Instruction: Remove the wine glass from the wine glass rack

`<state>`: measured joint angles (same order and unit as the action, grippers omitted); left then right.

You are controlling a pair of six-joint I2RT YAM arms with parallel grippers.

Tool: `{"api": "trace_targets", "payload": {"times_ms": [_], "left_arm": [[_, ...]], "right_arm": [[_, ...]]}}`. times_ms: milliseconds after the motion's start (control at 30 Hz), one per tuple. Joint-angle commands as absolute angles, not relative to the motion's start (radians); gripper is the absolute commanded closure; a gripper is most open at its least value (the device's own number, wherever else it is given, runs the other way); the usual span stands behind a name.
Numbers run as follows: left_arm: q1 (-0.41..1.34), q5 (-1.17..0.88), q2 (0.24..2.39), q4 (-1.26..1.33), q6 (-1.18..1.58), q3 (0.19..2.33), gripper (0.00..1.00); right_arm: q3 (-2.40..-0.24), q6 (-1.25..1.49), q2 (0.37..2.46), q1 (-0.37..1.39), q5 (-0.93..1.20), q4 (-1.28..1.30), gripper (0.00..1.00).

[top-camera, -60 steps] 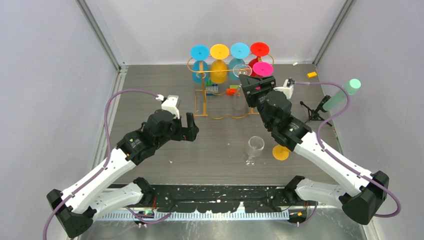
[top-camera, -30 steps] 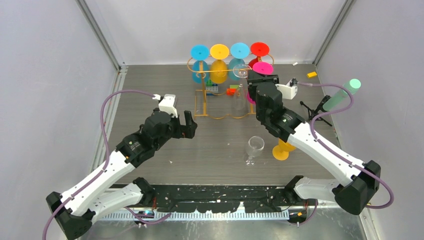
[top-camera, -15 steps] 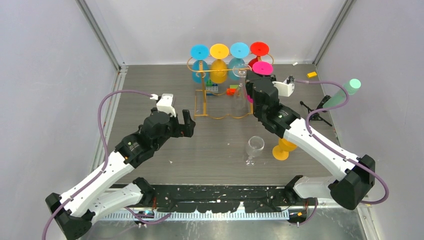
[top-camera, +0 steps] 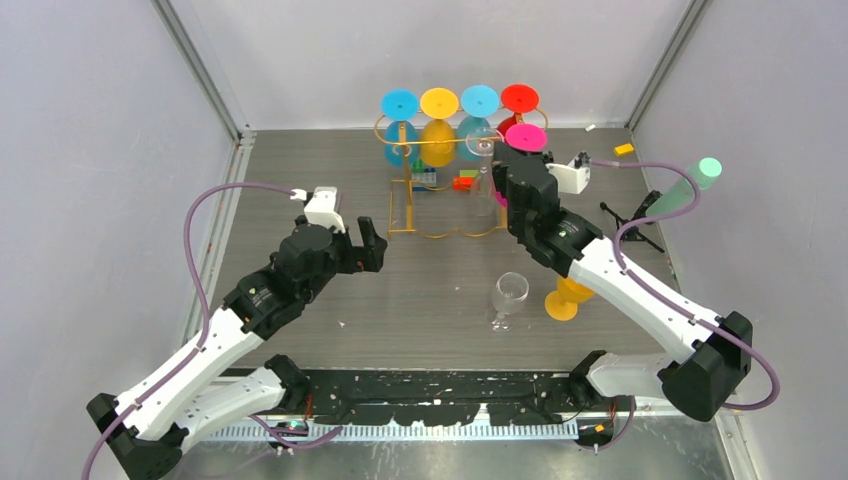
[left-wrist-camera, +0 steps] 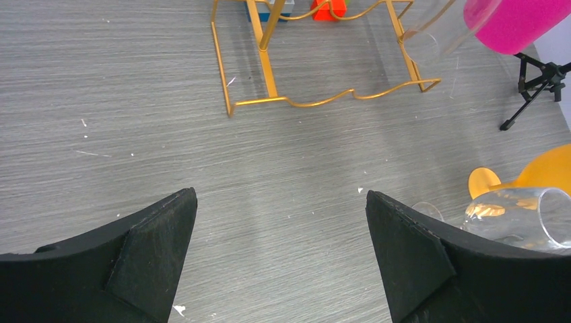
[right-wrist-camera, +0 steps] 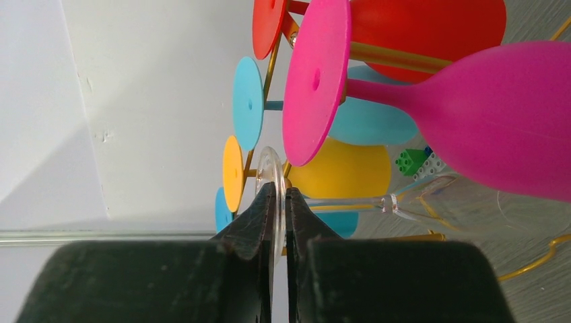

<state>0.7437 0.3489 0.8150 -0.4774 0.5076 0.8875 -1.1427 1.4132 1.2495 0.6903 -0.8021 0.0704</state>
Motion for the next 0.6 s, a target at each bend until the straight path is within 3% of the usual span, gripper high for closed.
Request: {"api": "trace_targets", "payload": {"times_ms": [0,567], "left_arm": [[0.738,0.364,0.804,-0.425,0.528,0.887,0.00],[0.736,0.332,0.814,-0.410,0.546,0.892,0.00]], "right_arm": [[-1.161,1.425,1.190,0.689,-0.854,0.039,1.00],[-1.119,1.466,1.092,0.689,-0.764,0.074,1.00]]}}
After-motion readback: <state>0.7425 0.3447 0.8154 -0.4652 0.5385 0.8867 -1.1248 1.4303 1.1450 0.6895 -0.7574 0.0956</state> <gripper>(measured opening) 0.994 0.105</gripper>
